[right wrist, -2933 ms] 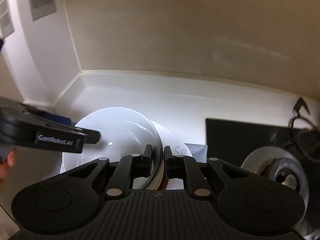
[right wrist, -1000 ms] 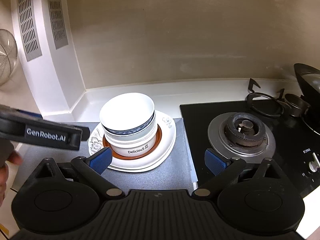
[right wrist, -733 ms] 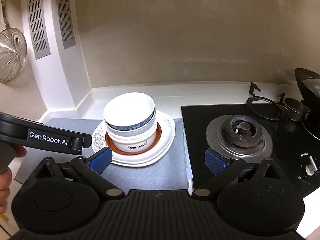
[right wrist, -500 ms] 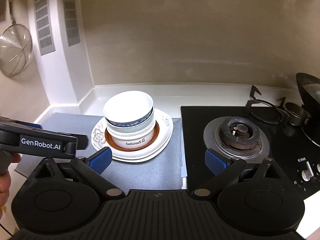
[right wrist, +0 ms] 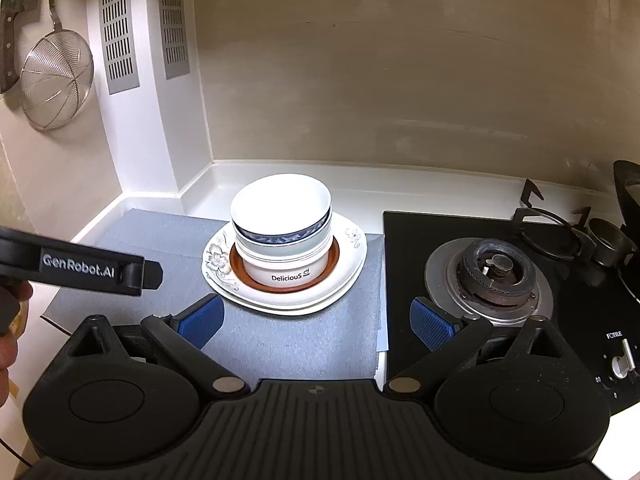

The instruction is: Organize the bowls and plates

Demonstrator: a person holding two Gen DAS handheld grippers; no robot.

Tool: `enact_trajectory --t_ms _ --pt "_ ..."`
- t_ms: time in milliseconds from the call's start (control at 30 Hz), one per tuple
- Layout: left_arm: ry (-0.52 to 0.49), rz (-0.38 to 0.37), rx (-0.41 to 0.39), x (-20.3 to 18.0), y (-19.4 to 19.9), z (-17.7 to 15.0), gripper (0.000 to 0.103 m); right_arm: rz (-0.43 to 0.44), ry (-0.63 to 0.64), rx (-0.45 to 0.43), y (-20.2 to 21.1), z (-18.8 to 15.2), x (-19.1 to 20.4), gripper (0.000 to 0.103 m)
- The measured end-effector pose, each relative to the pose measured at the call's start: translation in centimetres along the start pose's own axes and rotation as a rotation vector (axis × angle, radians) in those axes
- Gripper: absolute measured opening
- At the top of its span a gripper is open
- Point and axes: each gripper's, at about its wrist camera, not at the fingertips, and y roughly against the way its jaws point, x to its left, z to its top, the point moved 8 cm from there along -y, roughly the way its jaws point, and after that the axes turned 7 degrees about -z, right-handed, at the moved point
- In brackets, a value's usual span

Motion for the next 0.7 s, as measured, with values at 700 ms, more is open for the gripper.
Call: enact_trajectory --t_ms 700 --pt "-0.101 0.08 -0.005 -1.2 0.7 -0.9 0.103 0.013 0.014 0.004 0.9 -0.8 -0.4 0.1"
